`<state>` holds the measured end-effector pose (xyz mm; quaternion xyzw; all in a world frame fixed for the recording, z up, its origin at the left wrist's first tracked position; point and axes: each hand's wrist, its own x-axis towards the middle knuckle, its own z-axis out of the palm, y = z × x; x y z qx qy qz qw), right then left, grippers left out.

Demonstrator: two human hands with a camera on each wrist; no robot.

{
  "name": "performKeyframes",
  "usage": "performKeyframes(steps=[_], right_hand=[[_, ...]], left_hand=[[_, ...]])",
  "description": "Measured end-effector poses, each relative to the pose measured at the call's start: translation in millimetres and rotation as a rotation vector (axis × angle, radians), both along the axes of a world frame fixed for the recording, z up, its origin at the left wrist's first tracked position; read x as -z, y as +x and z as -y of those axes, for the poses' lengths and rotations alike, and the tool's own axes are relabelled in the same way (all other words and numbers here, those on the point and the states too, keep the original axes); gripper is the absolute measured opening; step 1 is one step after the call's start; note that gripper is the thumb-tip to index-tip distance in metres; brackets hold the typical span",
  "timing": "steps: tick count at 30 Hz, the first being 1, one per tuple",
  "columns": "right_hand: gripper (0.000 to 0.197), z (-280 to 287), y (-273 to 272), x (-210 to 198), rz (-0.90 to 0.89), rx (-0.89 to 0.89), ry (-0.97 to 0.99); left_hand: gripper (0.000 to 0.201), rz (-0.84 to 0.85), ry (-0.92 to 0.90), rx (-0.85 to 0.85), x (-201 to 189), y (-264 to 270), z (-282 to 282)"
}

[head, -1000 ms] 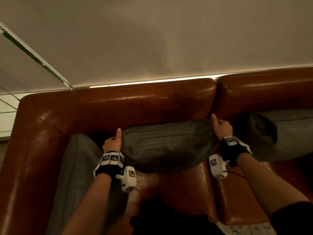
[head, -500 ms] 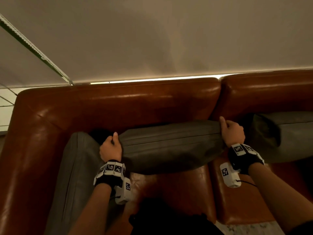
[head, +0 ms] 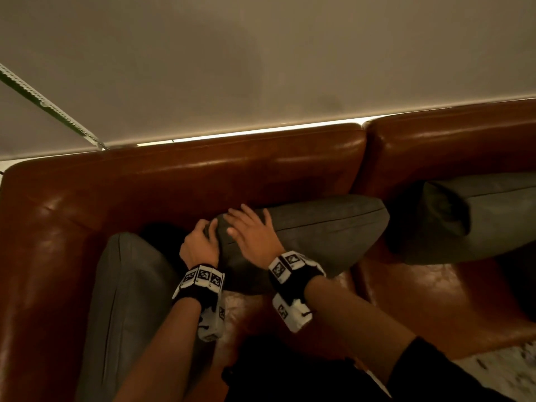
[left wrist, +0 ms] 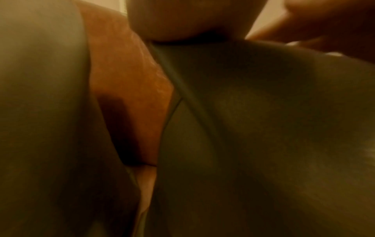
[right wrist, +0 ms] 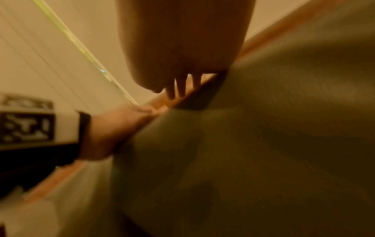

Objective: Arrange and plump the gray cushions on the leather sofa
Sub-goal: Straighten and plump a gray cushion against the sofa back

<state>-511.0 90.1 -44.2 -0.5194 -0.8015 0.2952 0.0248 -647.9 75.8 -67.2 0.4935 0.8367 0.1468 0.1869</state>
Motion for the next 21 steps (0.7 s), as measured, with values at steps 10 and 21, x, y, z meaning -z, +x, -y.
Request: performKeyframes(steps=[10,21], right_hand=[[0.070,6.9,173.3,42.4,0.399,0.374,0.017],[0.089,1.6,264.8,3.2,-0.203,1.142,-0.308]], left_hand=[[0.035,0.006,0.026,0.106,9.7,-4.4,0.5],[0.041,0.332,0.158,-0.306,-0.9,-16.5,24.3]])
